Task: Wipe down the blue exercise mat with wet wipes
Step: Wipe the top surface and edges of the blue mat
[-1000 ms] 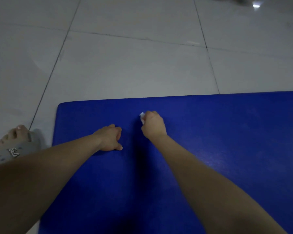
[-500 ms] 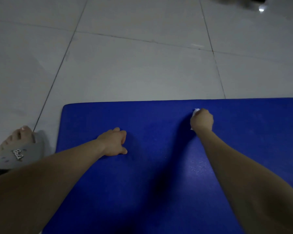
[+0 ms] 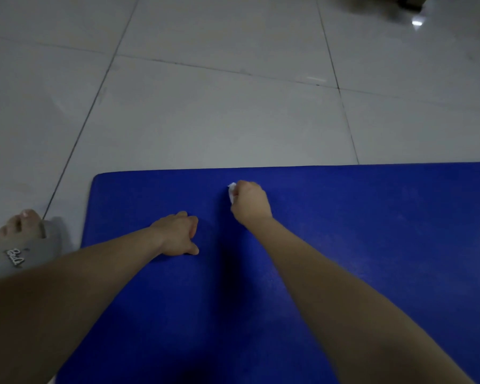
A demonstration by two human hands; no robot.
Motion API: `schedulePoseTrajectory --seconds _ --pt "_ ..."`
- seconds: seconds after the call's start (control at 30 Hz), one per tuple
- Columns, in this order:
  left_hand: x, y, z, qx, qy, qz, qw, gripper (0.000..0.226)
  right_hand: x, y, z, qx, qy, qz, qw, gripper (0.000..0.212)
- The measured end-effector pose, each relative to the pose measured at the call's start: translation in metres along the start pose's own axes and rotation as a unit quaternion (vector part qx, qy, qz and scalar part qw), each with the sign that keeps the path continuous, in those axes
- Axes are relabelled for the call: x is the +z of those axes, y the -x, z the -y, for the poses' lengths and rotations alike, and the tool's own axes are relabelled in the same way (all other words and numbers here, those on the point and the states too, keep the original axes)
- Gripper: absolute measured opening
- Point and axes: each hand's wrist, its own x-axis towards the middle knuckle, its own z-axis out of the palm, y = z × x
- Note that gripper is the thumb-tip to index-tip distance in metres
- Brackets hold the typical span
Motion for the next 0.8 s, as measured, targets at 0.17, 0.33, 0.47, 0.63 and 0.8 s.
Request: schedulePoseTrajectory --seconds 0.17,0.33,0.47,0.63,0.8 --pt "0.0 -0.003 0.001 0.01 -0.006 0.003 1.0 0.033 -0.037 -0.021 -0.091 0.153 0.011 -0.037 0.987 0.017" --pt "0.005 -0.006 0.003 0.017 -0.006 -0.006 1.0 0.032 -0.069 -0.02 -0.165 0.309 0.05 -0.063 0.948 0.03" --pt "0.004 -0.004 0.005 0.017 -0.006 -0.005 1.0 0.034 -0.064 -0.034 -0.149 0.304 0.003 -0.061 0.951 0.03" --pt "0.003 -0.004 0.004 0.016 0.001 -0.008 1.0 0.033 -0.037 -0.044 -0.072 0.175 -0.079 -0.059 0.98 0.017" --pt "0.003 -0.002 0.004 0.012 -0.003 -0.008 1.0 0.034 0.003 -0.023 0.024 0.009 -0.045 -0.015 0.999 0.017"
